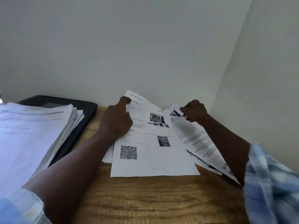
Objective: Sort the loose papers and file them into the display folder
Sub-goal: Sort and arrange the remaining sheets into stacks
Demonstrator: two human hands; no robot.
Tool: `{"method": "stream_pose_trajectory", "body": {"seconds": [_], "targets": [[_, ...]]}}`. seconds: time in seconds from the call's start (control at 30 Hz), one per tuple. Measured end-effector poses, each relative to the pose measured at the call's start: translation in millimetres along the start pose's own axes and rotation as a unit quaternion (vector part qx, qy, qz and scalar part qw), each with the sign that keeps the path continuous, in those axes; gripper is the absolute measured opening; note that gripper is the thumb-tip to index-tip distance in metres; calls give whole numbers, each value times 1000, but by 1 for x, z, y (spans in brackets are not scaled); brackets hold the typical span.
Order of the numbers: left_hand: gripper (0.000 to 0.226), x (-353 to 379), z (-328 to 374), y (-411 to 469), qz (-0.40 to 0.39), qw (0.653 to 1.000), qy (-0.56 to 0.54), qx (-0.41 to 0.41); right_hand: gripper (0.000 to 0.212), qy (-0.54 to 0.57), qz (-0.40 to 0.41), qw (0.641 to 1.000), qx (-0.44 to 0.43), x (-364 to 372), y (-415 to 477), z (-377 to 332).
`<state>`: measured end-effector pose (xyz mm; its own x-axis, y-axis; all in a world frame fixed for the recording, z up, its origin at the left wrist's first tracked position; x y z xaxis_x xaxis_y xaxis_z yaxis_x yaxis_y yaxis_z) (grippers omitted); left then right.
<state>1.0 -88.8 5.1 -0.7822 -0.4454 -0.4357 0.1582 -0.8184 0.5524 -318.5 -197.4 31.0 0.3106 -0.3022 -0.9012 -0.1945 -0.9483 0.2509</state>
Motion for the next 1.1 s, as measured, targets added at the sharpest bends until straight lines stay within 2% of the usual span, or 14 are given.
{"method": "stream_pose_trajectory", "body": {"seconds": [0.27,0.37,0.43,0.5,0.67,0.7,0.83,0.97,1.1], "targets": [[55,16,-12,-5,2,1000,-23,-7,33,15,13,999,26,41,62,11],[64,17,-25,-1,12,993,-116,-28,31,19,23,999,22,39,61,11],[57,18,-33,2,15,985,-164,-49,20,7,49,999,6,29,57,7],[43,17,-41,4,19,983,-171,-64,12,-14,83,996,-4,13,48,0],[28,10,-42,4,18,977,-202,-72,16,3,190,981,-32,-42,29,-13],[27,9,-39,3,18,975,-212,-70,17,4,215,976,-43,-56,25,-15],[50,1,-30,-3,16,970,-230,-77,21,-15,322,943,-79,-116,3,-27],[22,-1,-27,-7,12,955,-273,-118,26,-35,414,902,-116,-174,-35,-43],[37,-2,-23,-8,-1,948,-286,-141,23,-66,465,871,-142,-213,-71,-60]]}}
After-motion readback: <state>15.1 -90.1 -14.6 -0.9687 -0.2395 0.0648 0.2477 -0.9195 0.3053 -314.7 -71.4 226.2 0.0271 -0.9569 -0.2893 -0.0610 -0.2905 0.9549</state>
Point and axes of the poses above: each hand's wrist, its own y-axis towards the middle knuckle, its own x-axis out of the palm, z = x × y, the point moved 7 cm from there along y, towards the middle knuckle, and after that the axes turned 15 degrees about -y, right-handed, at the moved point
